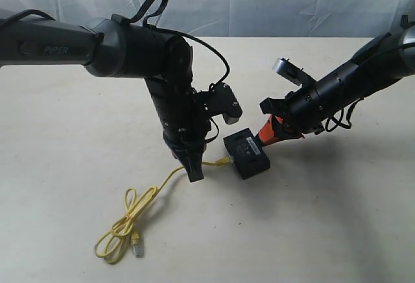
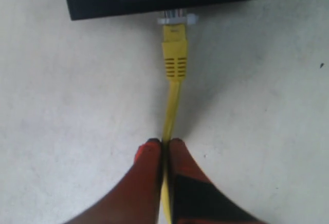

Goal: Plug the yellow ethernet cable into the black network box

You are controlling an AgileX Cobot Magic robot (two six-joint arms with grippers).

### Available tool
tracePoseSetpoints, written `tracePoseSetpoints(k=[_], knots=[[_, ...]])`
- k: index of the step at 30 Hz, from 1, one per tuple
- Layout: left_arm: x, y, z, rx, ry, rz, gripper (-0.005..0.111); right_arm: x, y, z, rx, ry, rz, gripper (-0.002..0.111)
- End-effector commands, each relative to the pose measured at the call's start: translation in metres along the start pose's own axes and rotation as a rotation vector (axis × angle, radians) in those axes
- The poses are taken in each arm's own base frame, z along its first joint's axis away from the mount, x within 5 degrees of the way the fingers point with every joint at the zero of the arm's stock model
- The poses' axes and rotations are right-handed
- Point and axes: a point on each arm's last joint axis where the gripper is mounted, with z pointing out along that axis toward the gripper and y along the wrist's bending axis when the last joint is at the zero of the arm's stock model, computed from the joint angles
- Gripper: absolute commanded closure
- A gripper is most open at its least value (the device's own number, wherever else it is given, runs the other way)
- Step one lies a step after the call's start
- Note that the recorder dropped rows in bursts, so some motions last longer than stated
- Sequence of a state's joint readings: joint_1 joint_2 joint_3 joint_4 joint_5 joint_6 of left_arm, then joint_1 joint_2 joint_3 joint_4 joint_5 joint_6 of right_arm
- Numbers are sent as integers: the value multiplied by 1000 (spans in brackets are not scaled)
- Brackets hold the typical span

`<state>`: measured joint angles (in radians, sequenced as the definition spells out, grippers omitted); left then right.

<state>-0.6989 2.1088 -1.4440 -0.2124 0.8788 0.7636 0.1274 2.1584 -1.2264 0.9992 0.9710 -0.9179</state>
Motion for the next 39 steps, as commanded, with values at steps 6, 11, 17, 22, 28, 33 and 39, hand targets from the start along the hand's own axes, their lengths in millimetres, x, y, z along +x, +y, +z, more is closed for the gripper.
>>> tracePoseSetpoints(k=[6, 11, 17, 22, 28, 33, 39], knots=[[-10, 1, -3, -21, -93, -40, 107, 3, 6, 1, -59, 32, 22, 109], [-9, 1, -3, -20, -86, -36, 107, 3, 5, 1, -51, 26, 22, 109], [-9, 1, -3, -17, -82, -36, 107, 3, 3, 0, -26, 30, 8, 109], [-6, 1, -2, -21, -51, -14, 107, 2, 1, -8, 78, 21, -13, 109], [-5, 1, -2, -20, -43, -10, 107, 2, 1, -9, 93, 24, -11, 109], [-6, 1, -2, -24, -48, -10, 107, 2, 7, -5, 76, 35, -14, 109], [-6, 1, -2, -26, -49, -10, 101, 2, 8, -4, 85, 39, -24, 109]])
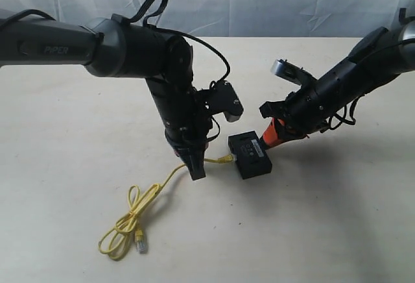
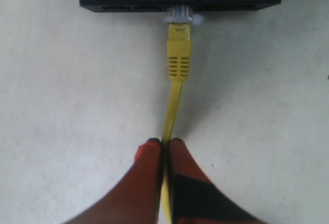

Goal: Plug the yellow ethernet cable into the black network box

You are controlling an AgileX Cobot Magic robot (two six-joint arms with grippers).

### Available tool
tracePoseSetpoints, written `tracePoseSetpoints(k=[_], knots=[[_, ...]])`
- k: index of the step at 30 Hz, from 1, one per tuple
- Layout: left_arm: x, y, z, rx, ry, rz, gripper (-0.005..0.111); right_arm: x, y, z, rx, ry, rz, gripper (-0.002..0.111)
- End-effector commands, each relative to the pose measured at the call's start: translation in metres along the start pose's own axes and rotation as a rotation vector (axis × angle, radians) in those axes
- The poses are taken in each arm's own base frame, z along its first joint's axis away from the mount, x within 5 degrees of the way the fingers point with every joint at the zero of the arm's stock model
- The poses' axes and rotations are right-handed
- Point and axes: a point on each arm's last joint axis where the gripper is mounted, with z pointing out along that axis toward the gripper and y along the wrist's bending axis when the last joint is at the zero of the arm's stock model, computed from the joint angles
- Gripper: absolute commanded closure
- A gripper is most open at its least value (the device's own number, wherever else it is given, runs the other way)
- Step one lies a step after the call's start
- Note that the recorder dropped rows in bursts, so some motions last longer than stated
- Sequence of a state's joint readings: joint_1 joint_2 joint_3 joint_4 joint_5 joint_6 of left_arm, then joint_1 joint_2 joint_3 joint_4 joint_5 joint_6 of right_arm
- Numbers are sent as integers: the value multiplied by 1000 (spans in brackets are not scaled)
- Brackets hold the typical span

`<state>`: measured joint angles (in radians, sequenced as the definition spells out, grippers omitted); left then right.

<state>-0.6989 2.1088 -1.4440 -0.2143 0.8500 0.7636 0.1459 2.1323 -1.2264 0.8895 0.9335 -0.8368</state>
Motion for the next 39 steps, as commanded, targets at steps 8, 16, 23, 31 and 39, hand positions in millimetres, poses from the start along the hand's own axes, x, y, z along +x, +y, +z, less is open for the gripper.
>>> tracePoseSetpoints(k=[8, 16, 23, 31, 39], knots=[[-2, 1, -8, -22, -16, 5, 72, 0, 5, -4, 3, -5, -10, 109], [25, 25, -68, -154, 8, -265, 85, 1, 3, -56, 72, -80, 35, 109], [62, 41, -133, -190, -92, -511, 107, 17, 33, -98, 155, -95, -12, 109], [129, 21, -218, -353, -287, -723, 107, 84, 83, -152, 351, -267, -65, 109], [175, -50, -273, -585, -616, -752, 107, 166, 151, -207, 460, -697, -251, 109]])
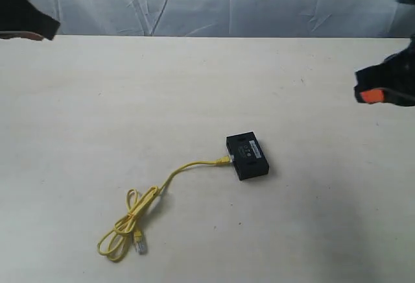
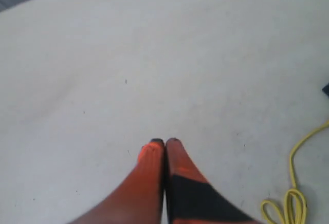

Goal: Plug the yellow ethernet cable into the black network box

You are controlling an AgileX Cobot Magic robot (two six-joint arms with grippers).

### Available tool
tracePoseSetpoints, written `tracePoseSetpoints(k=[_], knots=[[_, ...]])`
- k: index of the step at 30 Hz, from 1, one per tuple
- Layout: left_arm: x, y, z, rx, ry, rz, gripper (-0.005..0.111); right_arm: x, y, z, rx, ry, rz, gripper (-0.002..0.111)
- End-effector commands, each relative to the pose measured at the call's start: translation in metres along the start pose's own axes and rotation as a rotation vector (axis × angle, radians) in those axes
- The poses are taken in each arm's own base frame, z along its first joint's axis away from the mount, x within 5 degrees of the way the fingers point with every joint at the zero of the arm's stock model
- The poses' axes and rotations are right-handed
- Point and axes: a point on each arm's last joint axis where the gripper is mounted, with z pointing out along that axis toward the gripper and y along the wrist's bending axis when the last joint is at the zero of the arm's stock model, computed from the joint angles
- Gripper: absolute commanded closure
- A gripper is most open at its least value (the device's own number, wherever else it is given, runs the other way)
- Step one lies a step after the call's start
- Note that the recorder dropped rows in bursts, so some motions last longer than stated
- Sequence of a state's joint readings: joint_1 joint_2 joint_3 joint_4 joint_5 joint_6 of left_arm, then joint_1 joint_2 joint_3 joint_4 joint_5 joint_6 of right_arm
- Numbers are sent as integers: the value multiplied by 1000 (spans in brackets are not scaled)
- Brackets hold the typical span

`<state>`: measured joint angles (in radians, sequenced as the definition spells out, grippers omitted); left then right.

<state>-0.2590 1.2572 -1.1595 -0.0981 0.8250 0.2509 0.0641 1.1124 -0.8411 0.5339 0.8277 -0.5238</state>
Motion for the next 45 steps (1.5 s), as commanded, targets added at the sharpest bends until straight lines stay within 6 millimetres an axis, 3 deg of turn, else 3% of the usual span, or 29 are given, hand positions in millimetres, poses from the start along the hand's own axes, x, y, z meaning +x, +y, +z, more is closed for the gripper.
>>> tracePoseSetpoints(k=[1, 6, 12, 19, 37, 42, 45], knots=[[27, -8, -43, -28, -196, -35, 107, 26, 21, -56, 91, -285, -77, 109], [60, -16, -77, -63, -387, -38, 107, 70, 40, -97, 166, -563, -148, 109], [82, -21, -98, -85, -453, -18, 107, 112, 45, -111, 249, -817, -189, 109], [87, -23, -109, -94, -490, -12, 107, 139, 62, -129, 182, -946, -208, 109], [87, -23, -109, -97, -487, -7, 107, 144, 65, -132, 180, -974, -218, 109], [87, -23, -109, -97, -487, -7, 107, 146, 58, -131, 292, -936, -269, 109], [87, -23, -109, -97, -487, -7, 107, 147, 48, -132, 362, -919, -167, 109]])
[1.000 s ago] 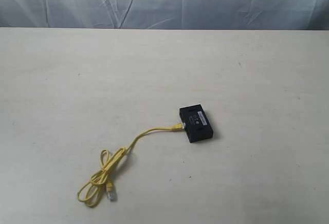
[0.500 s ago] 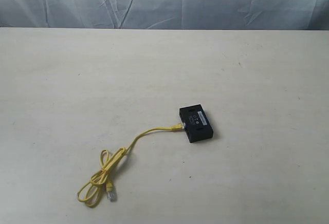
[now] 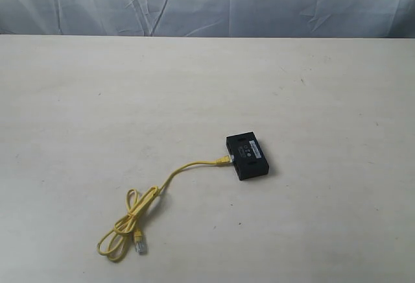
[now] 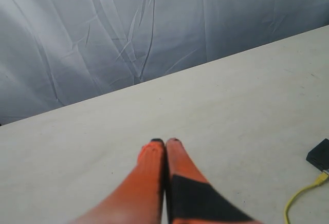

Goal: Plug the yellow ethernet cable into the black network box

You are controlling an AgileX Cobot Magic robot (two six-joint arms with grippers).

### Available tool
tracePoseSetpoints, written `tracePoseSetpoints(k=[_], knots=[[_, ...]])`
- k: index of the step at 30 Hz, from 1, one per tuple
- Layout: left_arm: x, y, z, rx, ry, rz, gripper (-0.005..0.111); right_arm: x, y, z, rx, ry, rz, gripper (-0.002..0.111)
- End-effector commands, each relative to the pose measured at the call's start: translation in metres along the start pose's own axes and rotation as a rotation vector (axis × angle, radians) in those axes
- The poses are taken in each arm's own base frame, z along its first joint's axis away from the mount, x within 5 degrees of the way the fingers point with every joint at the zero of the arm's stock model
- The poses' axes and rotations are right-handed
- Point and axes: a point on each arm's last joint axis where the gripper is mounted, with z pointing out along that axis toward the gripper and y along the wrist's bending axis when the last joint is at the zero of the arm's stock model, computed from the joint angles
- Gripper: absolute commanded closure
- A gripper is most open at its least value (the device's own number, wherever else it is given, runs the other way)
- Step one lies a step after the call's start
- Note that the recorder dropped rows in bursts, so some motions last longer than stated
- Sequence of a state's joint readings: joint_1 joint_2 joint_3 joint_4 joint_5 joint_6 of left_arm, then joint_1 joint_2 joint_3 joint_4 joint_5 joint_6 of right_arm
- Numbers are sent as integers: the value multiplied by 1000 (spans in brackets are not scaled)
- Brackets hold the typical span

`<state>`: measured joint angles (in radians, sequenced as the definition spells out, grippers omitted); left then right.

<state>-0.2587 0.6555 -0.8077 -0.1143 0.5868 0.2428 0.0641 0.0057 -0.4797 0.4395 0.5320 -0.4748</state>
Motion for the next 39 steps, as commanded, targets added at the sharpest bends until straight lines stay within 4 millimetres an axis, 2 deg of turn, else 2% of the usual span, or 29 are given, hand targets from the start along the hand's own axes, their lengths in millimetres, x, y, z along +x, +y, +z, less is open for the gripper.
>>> tracePoseSetpoints(k=[1, 6, 15, 20, 29, 39], knots=[[0, 1, -2, -8, -8, -2, 107, 6, -13, -1, 152, 42, 85, 109], [0, 1, -2, -8, -8, -2, 107, 25, -25, 3, 297, 82, 247, 109], [0, 1, -2, -8, -8, -2, 107, 63, -24, 15, 274, 215, 183, 109], [0, 1, -2, -9, -8, -1, 107, 74, -20, 18, 182, 252, 116, 109], [0, 1, -2, -9, -8, -1, 107, 97, -18, 23, 161, 319, 78, 109], [0, 1, -2, -9, -8, -1, 107, 97, -17, 24, 158, 298, 73, 109]])
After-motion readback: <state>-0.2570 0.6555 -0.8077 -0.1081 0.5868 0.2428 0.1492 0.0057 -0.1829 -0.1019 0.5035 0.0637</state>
